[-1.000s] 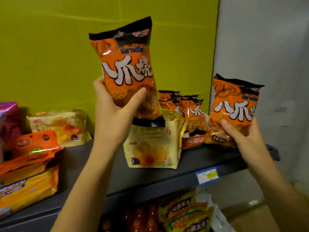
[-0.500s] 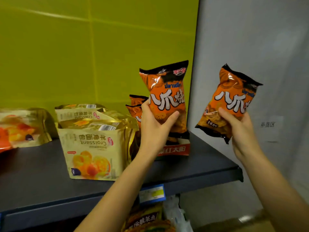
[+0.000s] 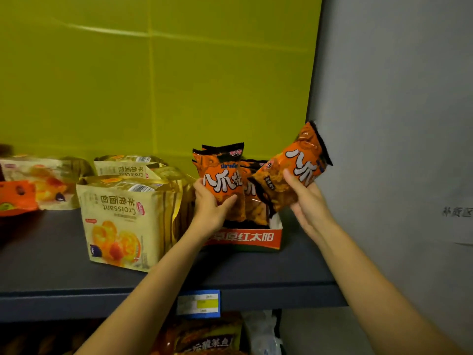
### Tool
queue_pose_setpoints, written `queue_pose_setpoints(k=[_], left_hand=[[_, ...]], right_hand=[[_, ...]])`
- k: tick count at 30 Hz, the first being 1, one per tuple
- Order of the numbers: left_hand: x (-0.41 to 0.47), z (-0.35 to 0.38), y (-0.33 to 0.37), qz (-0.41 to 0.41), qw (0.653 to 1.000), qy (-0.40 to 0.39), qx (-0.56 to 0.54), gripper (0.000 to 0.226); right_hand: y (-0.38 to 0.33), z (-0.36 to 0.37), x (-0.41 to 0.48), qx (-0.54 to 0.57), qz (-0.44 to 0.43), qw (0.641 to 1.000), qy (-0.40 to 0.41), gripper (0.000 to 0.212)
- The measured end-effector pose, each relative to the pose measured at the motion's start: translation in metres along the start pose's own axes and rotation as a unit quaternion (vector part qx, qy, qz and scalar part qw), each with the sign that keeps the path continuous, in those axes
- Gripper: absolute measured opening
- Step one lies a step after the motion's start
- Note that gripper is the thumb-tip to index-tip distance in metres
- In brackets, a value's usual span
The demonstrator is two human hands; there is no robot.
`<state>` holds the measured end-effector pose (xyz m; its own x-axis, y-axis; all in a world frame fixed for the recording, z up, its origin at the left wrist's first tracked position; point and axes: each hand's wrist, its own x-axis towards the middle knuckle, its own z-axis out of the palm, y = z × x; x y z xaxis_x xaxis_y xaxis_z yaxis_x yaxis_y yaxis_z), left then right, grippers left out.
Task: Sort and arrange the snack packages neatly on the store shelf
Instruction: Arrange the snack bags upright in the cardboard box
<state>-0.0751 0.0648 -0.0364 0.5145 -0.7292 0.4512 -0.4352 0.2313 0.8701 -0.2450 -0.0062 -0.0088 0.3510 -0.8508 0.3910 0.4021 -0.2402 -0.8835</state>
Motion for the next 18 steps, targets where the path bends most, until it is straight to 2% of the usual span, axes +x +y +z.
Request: queue_pose_setpoints(k=[3,6,11,18], left_hand=[[0.003,0.004,-0.002,-0.003,0.996,0.012,0.089,0.083],[0.001,0.006,0.0,-0.009,0.989,0.021,0.148,0.079],[0.0,0.004,-0.001,-0.031,0.991,0.03,0.129,0.087],[-0.002,0.003,-0.001,-0.033,0.988,0.023,0.148,0.072]], right_hand=[[0.012,0.002,0.008,-0.122,0.027,0.992,-0.01,0.085],[0.016,0.0,0.009,-0.25,0.039,0.967,-0.025,0.08],[0.018,0.007,0.011,-0.404,0.015,0.914,-0.041,0.08],[0.017,0.004,0.028,-0.484,0.07,0.866,-0.102,0.087]])
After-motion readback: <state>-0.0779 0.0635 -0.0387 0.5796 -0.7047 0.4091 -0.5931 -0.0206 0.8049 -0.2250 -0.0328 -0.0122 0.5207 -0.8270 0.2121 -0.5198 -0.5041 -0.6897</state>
